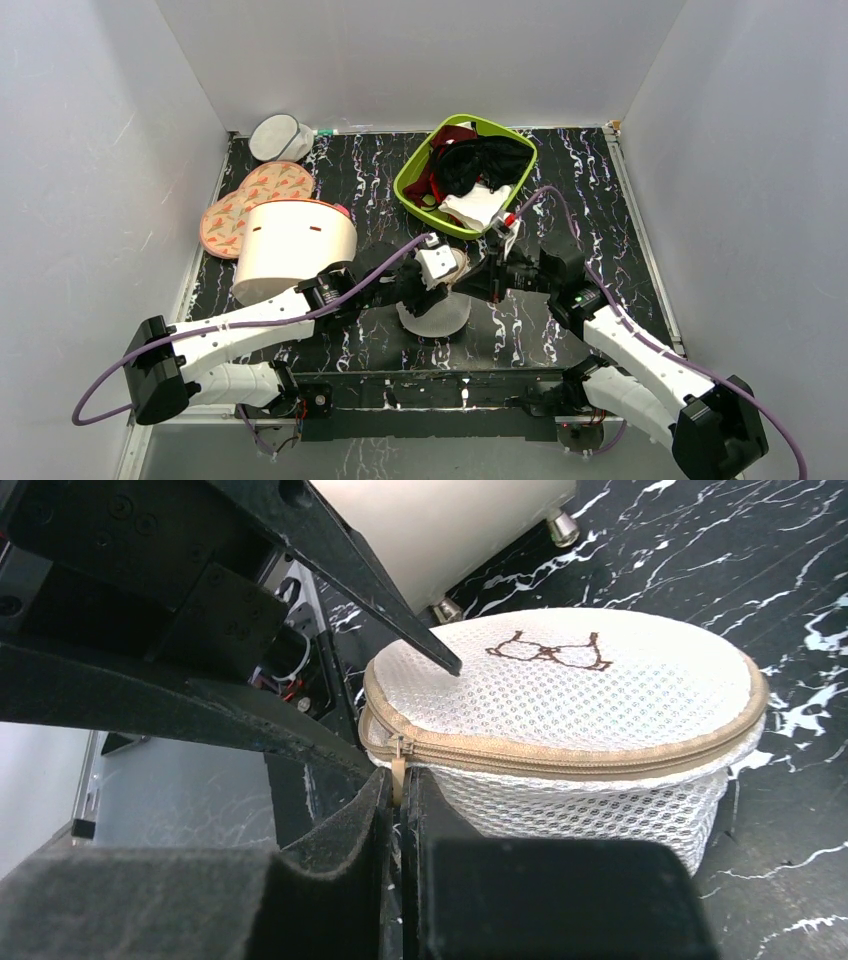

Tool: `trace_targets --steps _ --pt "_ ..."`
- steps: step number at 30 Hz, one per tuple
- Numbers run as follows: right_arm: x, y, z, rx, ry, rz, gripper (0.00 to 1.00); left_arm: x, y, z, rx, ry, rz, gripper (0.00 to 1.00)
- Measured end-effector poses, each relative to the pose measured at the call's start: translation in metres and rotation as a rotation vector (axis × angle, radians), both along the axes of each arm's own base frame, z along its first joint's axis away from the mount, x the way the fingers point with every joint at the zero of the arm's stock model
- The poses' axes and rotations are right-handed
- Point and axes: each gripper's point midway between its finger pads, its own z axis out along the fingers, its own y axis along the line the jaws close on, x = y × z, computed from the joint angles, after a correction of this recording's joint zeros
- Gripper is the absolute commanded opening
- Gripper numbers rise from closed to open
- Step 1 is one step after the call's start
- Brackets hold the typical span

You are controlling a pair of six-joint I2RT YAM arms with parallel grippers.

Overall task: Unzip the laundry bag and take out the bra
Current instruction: Unzip the laundry bag at the center of the board.

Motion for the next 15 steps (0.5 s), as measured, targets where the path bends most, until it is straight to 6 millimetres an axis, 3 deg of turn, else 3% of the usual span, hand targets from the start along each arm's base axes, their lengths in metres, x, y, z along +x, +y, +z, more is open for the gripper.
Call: trace_targets --steps 8,9,10,12,15 --pt "-0.0088 0.0085 -0.0026 -0.011 -0.012 0.036 0.0 -0.0021 -0.0003 -0.0052 0.009 0.022 -0.002 0.21" --pt "-0.0068 0.0085 -0.0032 -0.015 -0.015 0.023 0.0 -0.0022 -0.0004 -0.0052 0.009 0.022 -0.002 0.11" --pt "-0.0067 0.0085 -0.0032 -0.015 -0.015 0.022 0.0 -0.002 -0.0004 -0.005 0.008 0.023 -0.001 0.07" --pt "-0.0043 0.0082 -0.0037 -0.018 -0.018 0.009 0.0 -0.0017 -0.0001 -0.0052 0.009 0.023 0.003 0.01" --pt "0.0001 0.0074 -0.0046 -0.024 -0.021 -0.018 0.0 0.0007 0.0011 -0.0051 0.014 0.012 0.012 0.0"
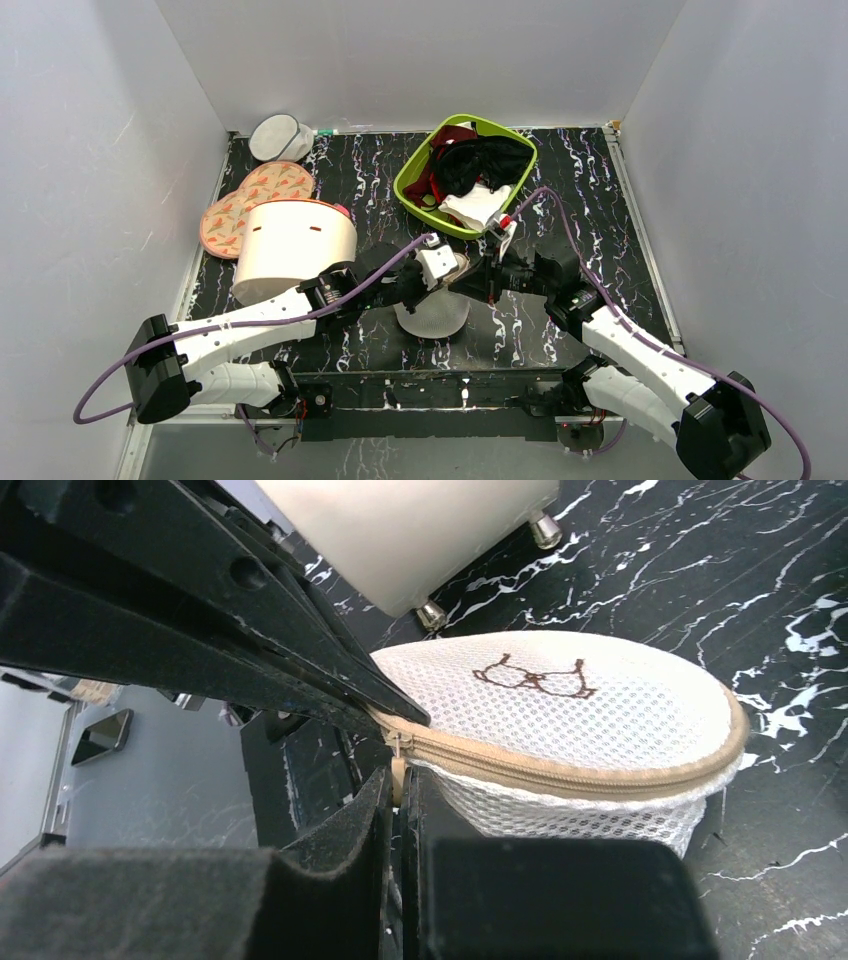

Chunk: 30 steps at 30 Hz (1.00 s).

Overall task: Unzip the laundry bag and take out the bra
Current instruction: Unzip the laundry bag at the center of the board.

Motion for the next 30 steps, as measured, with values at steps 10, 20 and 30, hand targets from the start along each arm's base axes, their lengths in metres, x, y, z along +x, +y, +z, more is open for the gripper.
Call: trace_targets --steps 10,20,30 --pt "0.031 -0.018 -0.016 -0.064 0.037 -0.2 0.0 0.011 0.008 -0.004 0.022 -0.035 0.063 0.0" --pt "0.047 -0.044 -0.02 -0.06 0.096 -0.274 0.0 0.015 0.009 0.0 0.016 -0.059 0.08 0.32" --pt "0.018 -0.026 -0.001 0.0 0.048 -0.118 0.0 0.002 0.001 -0.001 -0.013 -0.006 0.015 0.79"
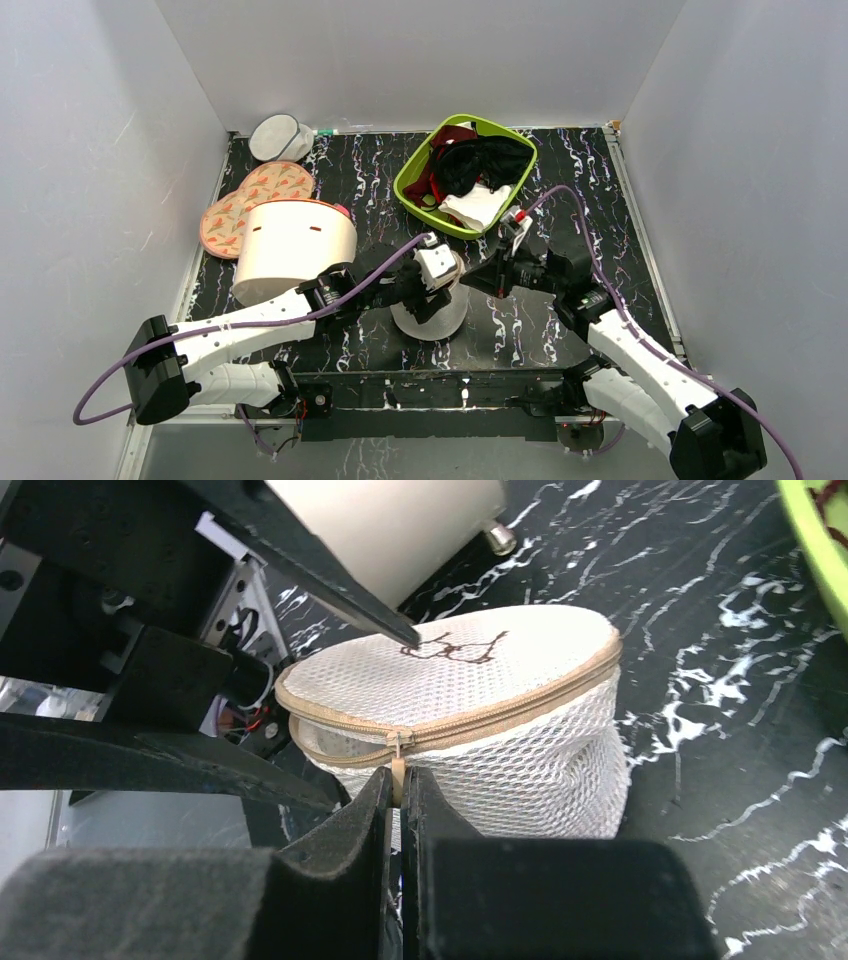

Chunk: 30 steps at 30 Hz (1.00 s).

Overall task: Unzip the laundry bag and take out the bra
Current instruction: Unzip the laundry bag at the center of the board.

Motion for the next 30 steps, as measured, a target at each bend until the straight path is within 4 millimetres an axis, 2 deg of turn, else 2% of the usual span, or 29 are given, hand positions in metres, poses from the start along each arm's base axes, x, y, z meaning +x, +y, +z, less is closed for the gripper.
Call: trace_targets --steps 3,6,12,17,20,24,30 --pt "-0.009 0.01 0.003 0.008 -0.015 0.046 0.0 -0.004 -0.003 0.001 -0.014 0.016 -0.019 0.82" --pt "-0.016 0.018 0.004 0.015 -0.021 0.083 0.0 -0.006 -0.005 -0.001 -0.014 0.03 -0.03 0.77" --pt "-0.016 0.022 0.007 0.023 -0.037 0.086 0.0 -0.003 -0.004 -0.014 0.022 0.046 -0.01 0.51" --pt "-0.014 0.021 0.006 0.018 -0.041 0.075 0.0 0.002 -0.001 -0.013 0.029 0.026 0.014 0.27" --pt "-0.01 0.02 0.004 0.01 -0.041 0.055 0.0 0.005 0.0 -0.011 0.03 0.011 0.027 0.18" --pt "-0.007 0.019 0.003 0.003 -0.042 0.032 0.0 0.008 0.002 -0.009 0.029 -0.008 0.036 0.0" --pt "0.005 0.012 -0.006 -0.028 -0.023 -0.056 0.0 0.01 0.002 -0.015 0.028 -0.042 0.028 0.0"
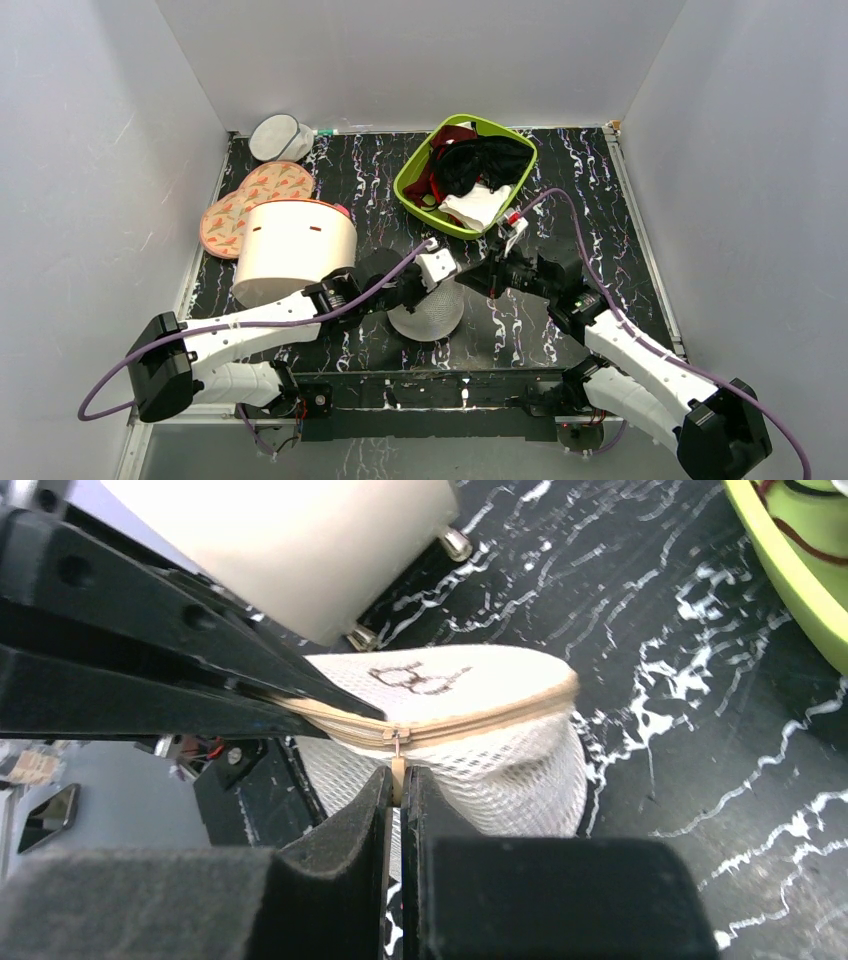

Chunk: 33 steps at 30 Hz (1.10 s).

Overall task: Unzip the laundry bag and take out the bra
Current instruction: Unzip the laundry bag at the center of the board.

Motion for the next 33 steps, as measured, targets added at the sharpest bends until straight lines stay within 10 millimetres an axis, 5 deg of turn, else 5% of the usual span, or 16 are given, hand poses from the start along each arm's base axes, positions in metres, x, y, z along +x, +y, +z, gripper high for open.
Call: trace_targets --steps 17,23,25,33 --pt "0.023 -0.034 -0.031 -0.029 0.106 -0.119 0.0 -0.004 0.004 -0.009 -0.06 -0.105 -0.059 0.0" --pt "0.015 -0.036 -0.025 -0.028 0.076 -0.091 0.0 -0.005 0.007 -0.009 -0.052 -0.107 -0.055 0.58" --pt "0.012 -0.035 -0.025 -0.03 0.07 -0.069 0.0 -0.005 0.01 -0.01 -0.041 -0.105 -0.049 0.7" --pt "-0.004 -0.029 -0.023 -0.022 0.058 0.044 0.0 -0.002 0.002 -0.008 -0.023 -0.058 -0.038 0.86"
